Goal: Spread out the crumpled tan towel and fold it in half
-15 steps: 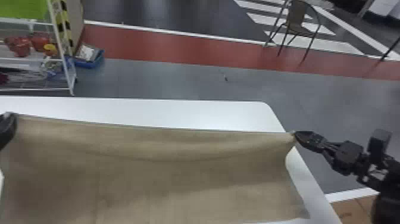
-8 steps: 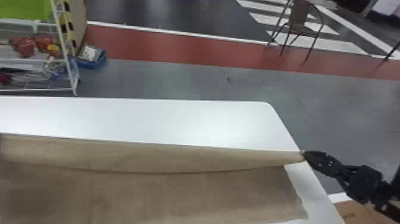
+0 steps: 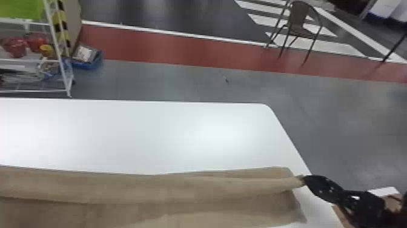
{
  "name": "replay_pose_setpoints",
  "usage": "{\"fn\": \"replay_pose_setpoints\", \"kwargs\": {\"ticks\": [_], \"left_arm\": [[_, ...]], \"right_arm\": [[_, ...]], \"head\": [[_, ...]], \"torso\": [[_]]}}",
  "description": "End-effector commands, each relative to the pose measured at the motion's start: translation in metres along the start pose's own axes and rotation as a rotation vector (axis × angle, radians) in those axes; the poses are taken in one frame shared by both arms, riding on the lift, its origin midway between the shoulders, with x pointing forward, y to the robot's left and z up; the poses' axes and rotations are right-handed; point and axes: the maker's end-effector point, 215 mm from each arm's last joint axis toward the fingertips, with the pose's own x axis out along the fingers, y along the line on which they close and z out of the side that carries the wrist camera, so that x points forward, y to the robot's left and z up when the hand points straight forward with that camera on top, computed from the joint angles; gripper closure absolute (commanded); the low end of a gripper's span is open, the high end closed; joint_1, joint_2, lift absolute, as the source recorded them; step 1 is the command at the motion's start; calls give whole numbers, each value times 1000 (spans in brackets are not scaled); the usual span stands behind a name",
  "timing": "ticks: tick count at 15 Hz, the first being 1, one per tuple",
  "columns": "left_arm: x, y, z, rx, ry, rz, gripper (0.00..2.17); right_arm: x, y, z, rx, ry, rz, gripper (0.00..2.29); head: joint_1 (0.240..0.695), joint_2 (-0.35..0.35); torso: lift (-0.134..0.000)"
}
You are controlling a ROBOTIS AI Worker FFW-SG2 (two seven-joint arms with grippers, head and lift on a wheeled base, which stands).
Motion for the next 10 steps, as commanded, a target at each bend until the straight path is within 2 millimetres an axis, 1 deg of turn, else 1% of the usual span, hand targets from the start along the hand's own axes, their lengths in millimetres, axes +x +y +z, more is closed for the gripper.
{"fn": "replay_pose_setpoints", "kwargs": {"ticks": [1, 2, 4, 6, 7, 9, 10], "left_arm": [[-13, 0, -5, 22, 24, -3, 1369], [-18, 0, -9, 37, 41, -7, 1298], [-26, 2, -16, 64, 74, -9, 1271], [-33, 6, -23, 77, 106, -7, 1271], [-38, 8, -26, 79, 119, -4, 1234], [-44, 11, -35, 92, 148, -6, 1220], [-47, 16, -37, 99, 156, 0, 1220]], "right_arm": [[1, 12, -6, 5, 8, 21, 1318], [2, 15, -8, -5, 11, 27, 1318], [0, 17, -12, -5, 14, 25, 1318], [-3, 16, -15, -4, 21, 22, 1315], [-5, 15, -17, -9, 22, 16, 1312], [-12, 10, -26, -7, 41, 6, 1308], [-14, 9, -27, -22, 42, 4, 1234]], "head": [[695, -317], [695, -317], [695, -312], [695, -310], [695, -312], [695, -314], [695, -317]], "torso": [[-122], [-122], [-122], [-122], [-122], [-122], [-122]]}}
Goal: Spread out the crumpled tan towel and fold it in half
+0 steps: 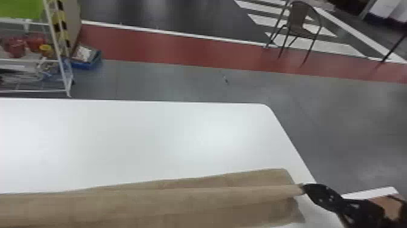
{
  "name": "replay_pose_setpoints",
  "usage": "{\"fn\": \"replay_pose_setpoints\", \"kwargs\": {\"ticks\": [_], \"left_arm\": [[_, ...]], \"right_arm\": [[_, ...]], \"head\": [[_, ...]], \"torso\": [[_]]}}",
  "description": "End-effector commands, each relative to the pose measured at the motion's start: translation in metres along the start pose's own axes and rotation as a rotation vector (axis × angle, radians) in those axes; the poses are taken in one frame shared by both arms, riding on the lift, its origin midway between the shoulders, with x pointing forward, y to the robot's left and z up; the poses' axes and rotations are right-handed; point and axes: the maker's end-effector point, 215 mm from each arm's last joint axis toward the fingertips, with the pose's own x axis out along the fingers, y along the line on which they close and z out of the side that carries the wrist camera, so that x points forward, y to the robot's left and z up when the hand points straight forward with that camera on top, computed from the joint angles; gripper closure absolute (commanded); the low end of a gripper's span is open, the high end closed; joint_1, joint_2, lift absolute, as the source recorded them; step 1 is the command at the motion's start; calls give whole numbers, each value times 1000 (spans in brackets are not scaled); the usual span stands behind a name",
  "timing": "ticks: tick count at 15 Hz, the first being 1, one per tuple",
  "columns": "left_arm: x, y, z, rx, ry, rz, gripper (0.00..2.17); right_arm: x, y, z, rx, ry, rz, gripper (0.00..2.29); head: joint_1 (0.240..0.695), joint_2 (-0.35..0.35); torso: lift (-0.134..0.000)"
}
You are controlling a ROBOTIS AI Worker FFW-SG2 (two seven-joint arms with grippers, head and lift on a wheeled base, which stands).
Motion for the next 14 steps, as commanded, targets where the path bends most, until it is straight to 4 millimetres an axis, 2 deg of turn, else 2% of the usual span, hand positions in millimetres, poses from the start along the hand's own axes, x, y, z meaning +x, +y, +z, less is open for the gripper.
{"fn": "replay_pose_setpoints", "kwargs": {"ticks": [1, 2, 3, 4, 5, 10, 14], "left_arm": [[-7, 8, -9, 12, 27, 7, 1220], [-9, 8, -16, 6, 53, -3, 1166], [-13, 10, -30, -17, 109, -16, 822], [-17, 9, -39, -31, 142, -45, 194], [-23, 13, -40, -29, 148, -48, -1], [-58, 36, -42, -38, 169, -47, 19], [-77, 68, -17, 31, 180, 3, 22]], "right_arm": [[-5, -4, -5, -12, 8, -14, 964], [-6, -5, -5, -14, 10, -15, 923], [-8, -5, -6, -12, 10, -19, 826], [-9, -5, -5, -10, 7, -22, 275], [-10, -6, -5, -9, 8, -25, 16], [-20, -11, -6, 13, -6, -64, 29], [-28, -23, 20, -6, -52, -99, 36]], "head": [[695, -323], [695, -330], [695, -330], [695, -331], [695, -334], [695, -326], [695, -291]], "torso": [[-122], [-122], [-122], [-122], [-122], [-122], [-122]]}}
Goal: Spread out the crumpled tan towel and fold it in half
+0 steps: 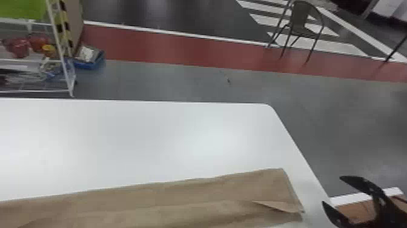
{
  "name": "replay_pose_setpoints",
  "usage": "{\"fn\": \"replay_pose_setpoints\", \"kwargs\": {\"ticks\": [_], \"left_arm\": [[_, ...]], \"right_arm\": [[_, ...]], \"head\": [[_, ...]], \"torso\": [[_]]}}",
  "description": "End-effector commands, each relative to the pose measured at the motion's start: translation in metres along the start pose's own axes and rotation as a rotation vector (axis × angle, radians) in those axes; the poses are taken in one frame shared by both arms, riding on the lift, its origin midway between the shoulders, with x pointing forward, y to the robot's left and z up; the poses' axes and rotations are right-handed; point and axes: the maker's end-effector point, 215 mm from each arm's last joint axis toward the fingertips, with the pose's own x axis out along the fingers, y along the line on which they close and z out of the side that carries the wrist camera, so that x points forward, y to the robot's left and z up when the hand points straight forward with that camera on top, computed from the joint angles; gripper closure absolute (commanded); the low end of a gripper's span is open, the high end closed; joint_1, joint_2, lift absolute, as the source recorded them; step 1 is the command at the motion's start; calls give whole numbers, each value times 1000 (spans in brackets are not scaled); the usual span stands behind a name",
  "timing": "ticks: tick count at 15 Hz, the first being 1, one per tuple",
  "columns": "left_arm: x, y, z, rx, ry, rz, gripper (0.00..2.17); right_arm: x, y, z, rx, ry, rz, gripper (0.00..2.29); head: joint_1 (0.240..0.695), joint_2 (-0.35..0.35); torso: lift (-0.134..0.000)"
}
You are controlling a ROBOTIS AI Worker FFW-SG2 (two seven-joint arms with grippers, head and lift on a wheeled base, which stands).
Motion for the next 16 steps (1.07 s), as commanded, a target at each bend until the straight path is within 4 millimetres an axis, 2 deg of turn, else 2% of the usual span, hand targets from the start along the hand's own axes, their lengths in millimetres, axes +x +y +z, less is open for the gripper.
{"fn": "replay_pose_setpoints", "kwargs": {"ticks": [1, 3, 5, 8, 10, 11, 13, 15, 16], "left_arm": [[-11, 19, 11, 15, 18, 33, 26], [-15, 30, 18, -33, 35, 55, 26], [-9, 26, 22, -88, 52, 63, 29], [13, 9, 29, -153, 33, 91, 110], [31, -9, 13, -243, 125, 54, 110], [36, -13, 12, -257, 140, 46, 151], [43, -18, 10, -249, 153, 40, 545], [44, -22, -2, -251, 190, 38, 1193], [43, -21, -8, -256, 199, 40, 1406]], "right_arm": [[-3, -10, 14, -11, -28, -23, 43], [-5, -18, 27, -11, -65, -45, 49], [4, -13, 44, -27, -103, -40, 93], [34, -3, 63, -4, -142, -15, 144], [56, 7, 66, 11, -138, 27, 157], [66, 16, 69, 12, -138, 54, 218], [80, 27, 70, 26, -132, 91, 340], [86, 25, 74, 21, -142, 88, 336], [86, 24, 74, 21, -143, 86, 336]], "head": [[695, -278], [695, -245], [695, -227], [695, -197], [695, -169], [695, -166], [695, -162], [695, -141], [695, -138]], "torso": [[-122], [-122], [-122], [-122], [-122], [-122], [-122], [-122], [-122]]}}
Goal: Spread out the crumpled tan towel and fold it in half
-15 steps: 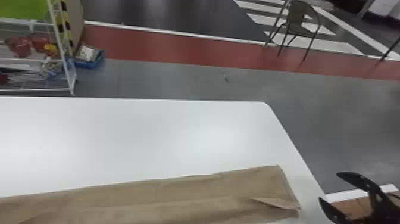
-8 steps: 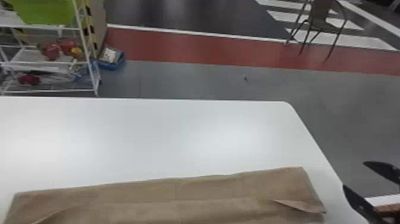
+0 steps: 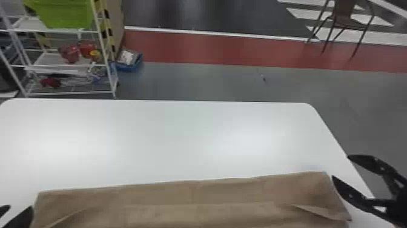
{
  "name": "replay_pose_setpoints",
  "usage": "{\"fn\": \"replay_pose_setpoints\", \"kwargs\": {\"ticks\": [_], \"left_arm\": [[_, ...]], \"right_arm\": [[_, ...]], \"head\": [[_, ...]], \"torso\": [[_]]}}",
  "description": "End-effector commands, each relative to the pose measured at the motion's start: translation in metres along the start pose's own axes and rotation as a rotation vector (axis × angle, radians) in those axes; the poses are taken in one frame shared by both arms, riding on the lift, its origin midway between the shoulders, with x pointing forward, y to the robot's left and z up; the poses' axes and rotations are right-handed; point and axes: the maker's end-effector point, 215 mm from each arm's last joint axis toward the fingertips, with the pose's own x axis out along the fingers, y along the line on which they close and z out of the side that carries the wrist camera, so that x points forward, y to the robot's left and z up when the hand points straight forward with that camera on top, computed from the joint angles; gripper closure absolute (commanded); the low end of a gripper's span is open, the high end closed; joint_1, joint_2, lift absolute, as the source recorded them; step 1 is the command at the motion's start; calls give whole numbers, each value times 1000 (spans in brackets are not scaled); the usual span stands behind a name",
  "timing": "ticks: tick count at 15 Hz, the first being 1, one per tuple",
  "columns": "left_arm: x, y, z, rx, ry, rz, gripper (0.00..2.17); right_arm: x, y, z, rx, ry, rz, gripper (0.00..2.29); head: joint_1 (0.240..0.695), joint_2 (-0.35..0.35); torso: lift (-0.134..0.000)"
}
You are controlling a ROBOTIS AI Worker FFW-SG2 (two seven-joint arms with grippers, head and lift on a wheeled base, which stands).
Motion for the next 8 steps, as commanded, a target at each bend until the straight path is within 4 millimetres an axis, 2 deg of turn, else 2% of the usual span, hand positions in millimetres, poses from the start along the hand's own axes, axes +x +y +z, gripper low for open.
{"fn": "replay_pose_setpoints", "kwargs": {"ticks": [1, 6, 8], "left_arm": [[1, 1, -11, 3, 28, -3, 1416], [-5, -4, -47, -28, 151, -43, 1416], [-9, -1, -54, -22, 181, -51, 1416]], "right_arm": [[4, -4, 2, -7, -2, -3, 336], [6, -7, 4, -14, -3, -5, 336], [4, -10, 4, -15, -3, -11, 336]], "head": [[695, -136], [695, -152], [695, -157]], "torso": [[-122], [-122], [-122]]}}
